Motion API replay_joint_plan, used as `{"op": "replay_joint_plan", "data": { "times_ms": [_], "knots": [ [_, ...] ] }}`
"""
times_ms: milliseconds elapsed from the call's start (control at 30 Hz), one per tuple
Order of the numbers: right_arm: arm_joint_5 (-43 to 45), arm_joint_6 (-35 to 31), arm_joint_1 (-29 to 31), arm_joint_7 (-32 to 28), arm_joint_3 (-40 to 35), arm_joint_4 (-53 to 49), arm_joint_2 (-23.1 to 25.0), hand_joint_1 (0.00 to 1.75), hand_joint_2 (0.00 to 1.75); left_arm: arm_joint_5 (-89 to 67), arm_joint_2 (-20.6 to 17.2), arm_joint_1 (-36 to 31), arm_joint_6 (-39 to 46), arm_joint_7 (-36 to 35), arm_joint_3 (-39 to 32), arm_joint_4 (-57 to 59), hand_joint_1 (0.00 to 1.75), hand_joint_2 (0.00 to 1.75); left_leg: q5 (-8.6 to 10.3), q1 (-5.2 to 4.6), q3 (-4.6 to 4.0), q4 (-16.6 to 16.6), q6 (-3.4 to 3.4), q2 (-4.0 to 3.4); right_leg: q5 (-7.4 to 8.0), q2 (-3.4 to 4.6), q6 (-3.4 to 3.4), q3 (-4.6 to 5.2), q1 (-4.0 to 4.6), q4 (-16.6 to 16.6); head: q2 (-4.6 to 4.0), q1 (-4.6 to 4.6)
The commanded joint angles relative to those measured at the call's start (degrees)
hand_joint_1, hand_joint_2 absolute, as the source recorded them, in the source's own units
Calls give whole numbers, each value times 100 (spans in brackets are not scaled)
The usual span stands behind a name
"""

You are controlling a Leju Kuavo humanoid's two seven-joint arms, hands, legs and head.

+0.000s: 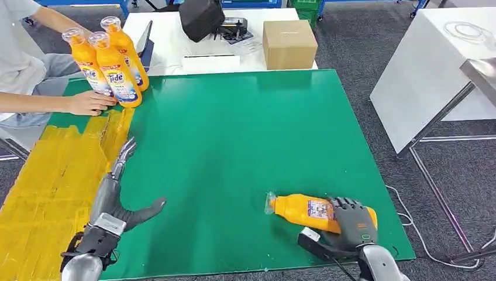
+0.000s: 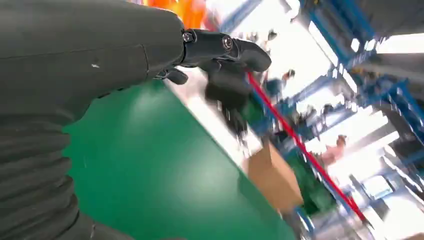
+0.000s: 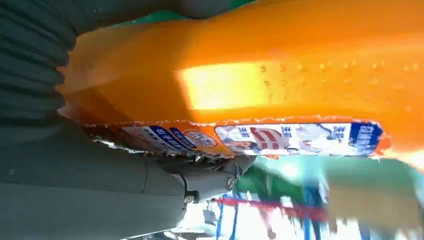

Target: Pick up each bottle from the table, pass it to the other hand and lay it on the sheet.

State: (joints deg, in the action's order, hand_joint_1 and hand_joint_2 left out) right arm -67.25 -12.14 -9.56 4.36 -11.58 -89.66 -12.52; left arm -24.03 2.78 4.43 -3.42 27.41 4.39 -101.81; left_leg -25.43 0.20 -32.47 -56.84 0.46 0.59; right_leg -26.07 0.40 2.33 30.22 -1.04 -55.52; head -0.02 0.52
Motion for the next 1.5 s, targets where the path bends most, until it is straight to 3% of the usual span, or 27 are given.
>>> {"op": "replay_joint_plan", "data": {
  "times_ms": [33,300,533,900,1500],
  "knots": [
    [1522,-1374,233,-1343,476,-1259,1275,175,175,1650,46,-229,-1322,-595,630,578,0,175,-4,4,4,0,-7,-11,-4,1,-13,0,6,-4,0,2],
    [2239,-1503,471,-1895,410,-1046,1461,175,175,1956,-79,-520,-1378,-755,1067,779,0,175,2,4,4,4,0,5,-2,-9,-8,-6,3,4,0,0],
    [2781,-904,918,-1975,-95,-221,1687,175,175,2820,-11,-797,-1570,-1191,1177,1108,0,175,1,12,15,10,-6,-9,4,3,-15,-18,10,13,0,0],
    [3053,-52,1663,-2038,-1013,1290,1887,175,175,3026,-23,-1220,-1575,-1298,1541,1193,0,175,0,14,9,6,-4,-12,4,8,-8,-11,15,8,0,0],
    [3215,198,1750,-2050,-1189,1356,1914,175,175,2990,-9,-1260,-1486,-1296,1597,1205,0,175,2,9,-2,5,-3,0,1,-3,-7,-2,9,3,0,0]
  ]
}}
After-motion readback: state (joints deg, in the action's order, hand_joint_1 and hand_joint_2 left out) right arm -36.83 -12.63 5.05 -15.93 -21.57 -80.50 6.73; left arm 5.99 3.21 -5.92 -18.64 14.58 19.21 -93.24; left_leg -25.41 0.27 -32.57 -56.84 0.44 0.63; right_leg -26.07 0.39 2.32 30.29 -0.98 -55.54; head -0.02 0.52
